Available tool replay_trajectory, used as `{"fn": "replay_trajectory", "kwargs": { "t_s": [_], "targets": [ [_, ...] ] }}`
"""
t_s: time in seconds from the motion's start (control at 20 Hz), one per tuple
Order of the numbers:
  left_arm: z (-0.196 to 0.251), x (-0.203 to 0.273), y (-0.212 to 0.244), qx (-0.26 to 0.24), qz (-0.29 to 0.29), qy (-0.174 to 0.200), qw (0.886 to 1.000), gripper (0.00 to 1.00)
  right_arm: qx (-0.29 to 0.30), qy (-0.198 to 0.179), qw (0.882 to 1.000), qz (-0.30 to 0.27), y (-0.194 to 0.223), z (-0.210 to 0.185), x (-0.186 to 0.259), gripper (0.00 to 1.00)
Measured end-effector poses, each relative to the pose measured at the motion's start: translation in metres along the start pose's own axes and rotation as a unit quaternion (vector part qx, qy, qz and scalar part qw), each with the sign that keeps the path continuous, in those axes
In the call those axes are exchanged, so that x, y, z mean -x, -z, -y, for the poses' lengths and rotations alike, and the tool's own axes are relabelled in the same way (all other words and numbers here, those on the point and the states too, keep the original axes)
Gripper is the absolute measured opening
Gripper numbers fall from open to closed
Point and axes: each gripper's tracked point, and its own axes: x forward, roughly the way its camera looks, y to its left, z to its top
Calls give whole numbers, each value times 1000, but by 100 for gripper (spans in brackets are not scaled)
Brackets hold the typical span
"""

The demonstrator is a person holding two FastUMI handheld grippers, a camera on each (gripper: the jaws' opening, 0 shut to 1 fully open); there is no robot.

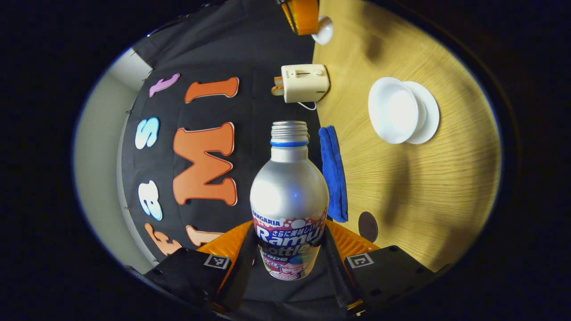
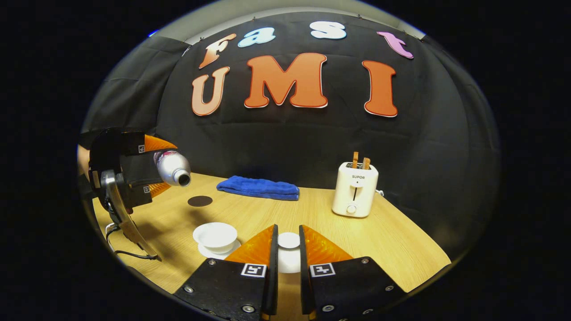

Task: Open the teacup lid with one hand, grasp the water bottle and pour water into the teacup with the other hand; after pouring, place the water bottle on the coaster and then close the teacup lid.

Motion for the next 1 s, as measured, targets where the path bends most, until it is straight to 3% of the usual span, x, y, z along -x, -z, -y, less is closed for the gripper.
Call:
{"fn": "replay_trajectory", "kwargs": {
  "t_s": [0.2,0.3,0.35,0.45,0.5,0.55,0.75,0.95,1.0],
  "targets": [
    [-5,3,13,88,2,-34,996,75,3,-16,1000,-2,-3,-20,-9,21],
    [-8,3,19,137,0,-48,989,80,7,-26,1000,-1,-5,-33,-14,21],
    [-11,2,23,158,-2,-57,986,75,9,-31,999,-1,-8,-37,-16,21],
    [-13,0,32,206,-4,-68,976,79,10,-41,999,1,-11,-48,-20,21],
    [-14,-1,36,229,-6,-72,971,84,10,-45,999,0,-13,-53,-23,22],
    [-13,-1,41,251,-7,-77,965,79,9,-51,999,-1,-13,-58,-26,22],
    [-20,0,49,339,-2,-95,936,79,11,-64,998,-5,-15,-74,-35,21],
    [-19,-8,59,420,-12,-110,901,79,20,-77,997,-7,-18,-90,-40,21],
    [-18,-11,62,441,-15,-112,891,75,23,-80,997,-5,-20,-93,-40,21]
  ]
}}
